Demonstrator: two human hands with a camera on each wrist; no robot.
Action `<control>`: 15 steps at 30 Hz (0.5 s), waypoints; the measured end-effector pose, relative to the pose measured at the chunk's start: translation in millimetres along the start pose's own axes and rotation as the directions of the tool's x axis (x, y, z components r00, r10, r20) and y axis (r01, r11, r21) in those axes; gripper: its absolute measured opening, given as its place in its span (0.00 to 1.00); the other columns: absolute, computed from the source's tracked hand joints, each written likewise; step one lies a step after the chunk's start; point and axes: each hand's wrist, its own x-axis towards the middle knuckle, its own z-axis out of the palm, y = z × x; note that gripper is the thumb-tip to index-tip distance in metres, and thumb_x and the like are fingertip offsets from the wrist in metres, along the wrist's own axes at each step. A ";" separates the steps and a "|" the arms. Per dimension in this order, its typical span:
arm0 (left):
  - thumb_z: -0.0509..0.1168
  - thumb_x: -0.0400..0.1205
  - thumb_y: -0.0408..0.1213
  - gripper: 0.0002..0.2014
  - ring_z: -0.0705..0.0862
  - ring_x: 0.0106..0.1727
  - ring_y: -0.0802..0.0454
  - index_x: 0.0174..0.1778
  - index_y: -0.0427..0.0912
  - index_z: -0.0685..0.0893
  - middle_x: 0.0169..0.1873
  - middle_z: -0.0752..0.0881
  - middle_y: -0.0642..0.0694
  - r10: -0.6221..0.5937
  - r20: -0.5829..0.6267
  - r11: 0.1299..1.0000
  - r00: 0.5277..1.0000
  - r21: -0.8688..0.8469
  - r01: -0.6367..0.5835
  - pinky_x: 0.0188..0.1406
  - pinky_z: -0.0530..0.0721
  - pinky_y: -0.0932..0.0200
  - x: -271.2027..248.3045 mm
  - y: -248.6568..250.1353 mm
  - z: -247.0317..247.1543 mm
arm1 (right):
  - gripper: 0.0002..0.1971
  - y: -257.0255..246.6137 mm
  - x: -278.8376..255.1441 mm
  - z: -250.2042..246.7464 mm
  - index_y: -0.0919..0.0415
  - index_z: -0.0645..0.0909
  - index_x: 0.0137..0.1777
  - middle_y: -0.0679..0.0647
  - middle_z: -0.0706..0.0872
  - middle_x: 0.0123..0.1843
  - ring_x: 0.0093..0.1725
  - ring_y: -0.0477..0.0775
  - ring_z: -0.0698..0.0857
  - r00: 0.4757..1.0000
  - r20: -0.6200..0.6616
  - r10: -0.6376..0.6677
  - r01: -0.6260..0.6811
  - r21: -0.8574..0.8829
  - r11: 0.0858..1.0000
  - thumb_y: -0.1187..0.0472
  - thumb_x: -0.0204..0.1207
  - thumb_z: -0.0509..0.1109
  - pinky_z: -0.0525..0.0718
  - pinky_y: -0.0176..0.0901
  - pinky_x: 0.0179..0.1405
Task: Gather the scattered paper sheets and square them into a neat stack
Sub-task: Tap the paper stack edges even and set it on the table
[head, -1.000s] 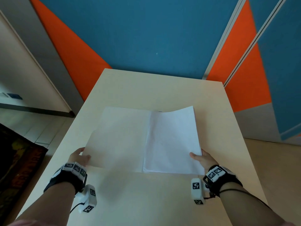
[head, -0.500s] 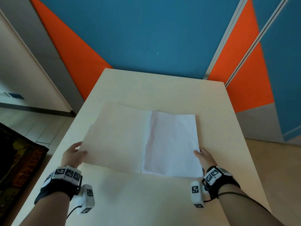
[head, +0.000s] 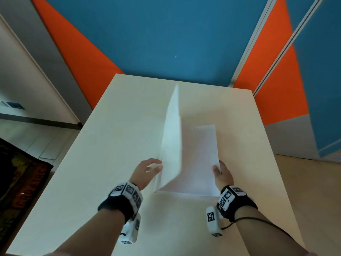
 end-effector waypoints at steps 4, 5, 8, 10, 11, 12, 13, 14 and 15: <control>0.71 0.74 0.45 0.11 0.76 0.50 0.51 0.51 0.52 0.81 0.51 0.75 0.48 -0.017 -0.099 0.972 0.995 0.232 0.040 0.60 0.77 0.55 17.1 -10.6 28.9 | 0.14 10.9 10.3 2.0 0.46 0.78 0.64 0.58 0.82 0.60 0.58 0.61 0.82 0.992 0.081 0.100 -0.101 0.005 0.995 0.53 0.80 0.61 0.76 0.53 0.65; 0.72 0.73 0.44 0.16 0.76 0.49 0.50 0.56 0.49 0.81 0.51 0.74 0.46 -0.025 -0.109 0.966 0.994 0.253 0.052 0.62 0.77 0.54 17.9 -8.4 34.3 | 0.06 14.1 12.1 1.6 0.44 0.81 0.51 0.57 0.83 0.51 0.47 0.58 0.82 0.986 0.123 0.115 -0.117 0.012 0.993 0.54 0.78 0.64 0.79 0.51 0.59; 0.75 0.70 0.41 0.33 0.78 0.60 0.43 0.69 0.40 0.71 0.62 0.76 0.38 -0.147 -0.174 0.951 0.974 0.244 0.188 0.65 0.74 0.54 23.9 -7.1 47.1 | 0.13 11.4 7.5 -6.5 0.54 0.75 0.34 0.51 0.81 0.28 0.25 0.50 0.78 0.971 0.170 0.166 -0.179 0.064 0.982 0.63 0.81 0.62 0.79 0.36 0.29; 0.75 0.70 0.43 0.36 0.77 0.67 0.40 0.70 0.35 0.69 0.66 0.77 0.37 -0.225 -0.174 0.915 0.959 0.299 0.270 0.66 0.74 0.52 28.4 -3.7 50.3 | 0.19 5.9 -1.8 -15.4 0.58 0.73 0.27 0.51 0.79 0.17 0.14 0.51 0.76 0.958 0.234 0.166 -0.209 0.173 0.962 0.60 0.82 0.59 0.76 0.31 0.19; 0.75 0.70 0.44 0.35 0.77 0.67 0.40 0.69 0.34 0.70 0.66 0.78 0.37 -0.256 -0.166 0.897 0.952 0.326 0.299 0.64 0.75 0.53 31.2 -1.2 50.2 | 0.20 10.7 1.0 -18.4 0.59 0.73 0.26 0.52 0.79 0.16 0.13 0.51 0.76 0.955 0.246 0.164 -0.225 0.245 0.943 0.58 0.81 0.58 0.75 0.32 0.18; 0.75 0.70 0.44 0.33 0.79 0.66 0.40 0.67 0.34 0.73 0.65 0.80 0.38 -0.290 -0.154 0.885 0.945 0.333 0.326 0.61 0.77 0.53 34.7 0.5 48.5 | 0.20 11.5 2.4 -20.8 0.59 0.74 0.27 0.54 0.81 0.19 0.17 0.52 0.78 0.939 0.284 0.196 -0.288 0.335 0.897 0.55 0.81 0.58 0.77 0.35 0.22; 0.75 0.70 0.44 0.30 0.80 0.65 0.40 0.66 0.34 0.76 0.64 0.82 0.38 -0.324 -0.141 0.875 0.935 0.332 0.353 0.57 0.77 0.55 36.8 2.7 46.4 | 0.19 8.2 2.7 -23.4 0.59 0.77 0.30 0.59 0.84 0.25 0.23 0.54 0.81 0.926 0.312 0.212 -0.328 0.386 0.862 0.51 0.79 0.59 0.78 0.39 0.29; 0.74 0.71 0.44 0.29 0.81 0.64 0.41 0.65 0.35 0.77 0.63 0.83 0.39 -0.353 -0.133 0.867 0.926 0.326 0.377 0.56 0.78 0.56 38.5 3.4 45.5 | 0.18 6.1 0.8 -25.2 0.58 0.81 0.34 0.63 0.86 0.33 0.31 0.58 0.83 0.922 0.343 0.177 -0.309 0.382 0.871 0.46 0.77 0.61 0.78 0.44 0.37; 0.73 0.73 0.42 0.27 0.81 0.64 0.41 0.65 0.35 0.78 0.64 0.83 0.39 -0.369 -0.136 0.861 0.919 0.321 0.394 0.57 0.78 0.56 39.3 4.3 44.7 | 0.18 7.6 1.2 -26.3 0.57 0.83 0.38 0.64 0.87 0.39 0.38 0.60 0.83 0.921 0.353 0.163 -0.297 0.370 0.880 0.42 0.74 0.63 0.77 0.48 0.41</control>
